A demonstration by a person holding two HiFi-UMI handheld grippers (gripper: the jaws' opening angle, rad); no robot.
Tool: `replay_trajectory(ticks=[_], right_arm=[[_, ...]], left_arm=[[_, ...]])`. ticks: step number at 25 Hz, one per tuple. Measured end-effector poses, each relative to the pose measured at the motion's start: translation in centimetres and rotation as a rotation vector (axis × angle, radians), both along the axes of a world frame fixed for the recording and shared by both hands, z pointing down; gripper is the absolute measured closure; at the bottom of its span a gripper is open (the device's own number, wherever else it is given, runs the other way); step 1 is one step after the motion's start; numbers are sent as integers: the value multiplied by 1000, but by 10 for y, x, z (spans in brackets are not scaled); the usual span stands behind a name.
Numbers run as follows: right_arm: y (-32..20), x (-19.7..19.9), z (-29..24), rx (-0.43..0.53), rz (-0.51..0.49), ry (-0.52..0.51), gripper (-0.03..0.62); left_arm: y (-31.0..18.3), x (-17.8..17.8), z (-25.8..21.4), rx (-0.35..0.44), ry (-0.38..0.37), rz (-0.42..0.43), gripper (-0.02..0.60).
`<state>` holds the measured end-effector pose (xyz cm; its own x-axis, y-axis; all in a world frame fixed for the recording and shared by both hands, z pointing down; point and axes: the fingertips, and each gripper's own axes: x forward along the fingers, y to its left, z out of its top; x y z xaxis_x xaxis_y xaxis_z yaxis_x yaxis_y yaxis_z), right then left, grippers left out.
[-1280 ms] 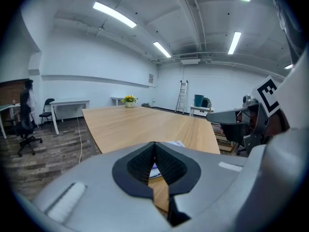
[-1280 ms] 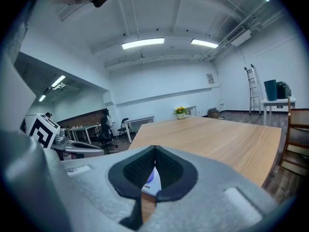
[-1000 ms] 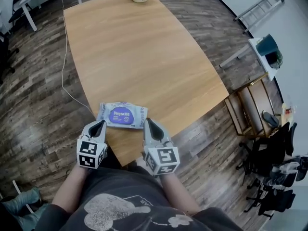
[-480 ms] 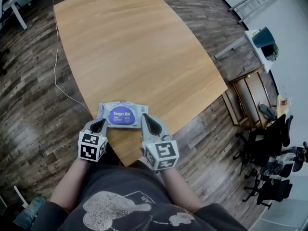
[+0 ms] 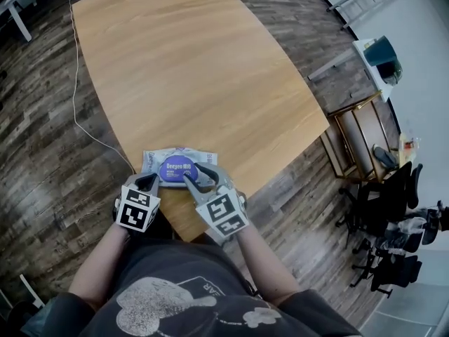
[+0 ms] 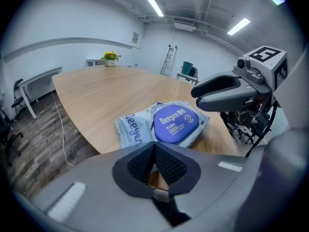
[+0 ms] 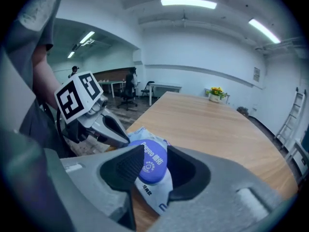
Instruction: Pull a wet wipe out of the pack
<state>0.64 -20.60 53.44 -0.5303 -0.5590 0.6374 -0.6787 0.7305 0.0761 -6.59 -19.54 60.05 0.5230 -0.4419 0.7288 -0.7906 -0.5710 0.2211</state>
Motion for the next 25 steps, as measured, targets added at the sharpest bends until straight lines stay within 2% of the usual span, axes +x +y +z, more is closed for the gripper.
replay_trajectory(ticks=[4, 7, 10, 14, 25], right_arm=[[3, -16, 28, -60, -139, 120, 319], [4, -23, 43, -62, -208, 211, 267], [2, -25, 54, -79, -240, 269, 245], [0, -26, 61, -123, -257, 291, 235], [-1, -26, 66, -188, -274, 241, 243]], left_arm=[[0, 0, 3, -5, -2, 25, 564], [2, 1, 3, -11, 1, 49, 564], [4, 2, 2, -27, 10, 70, 564], [4, 3, 2, -39, 26, 89, 564], [4, 5, 1, -63, 54, 105, 564]])
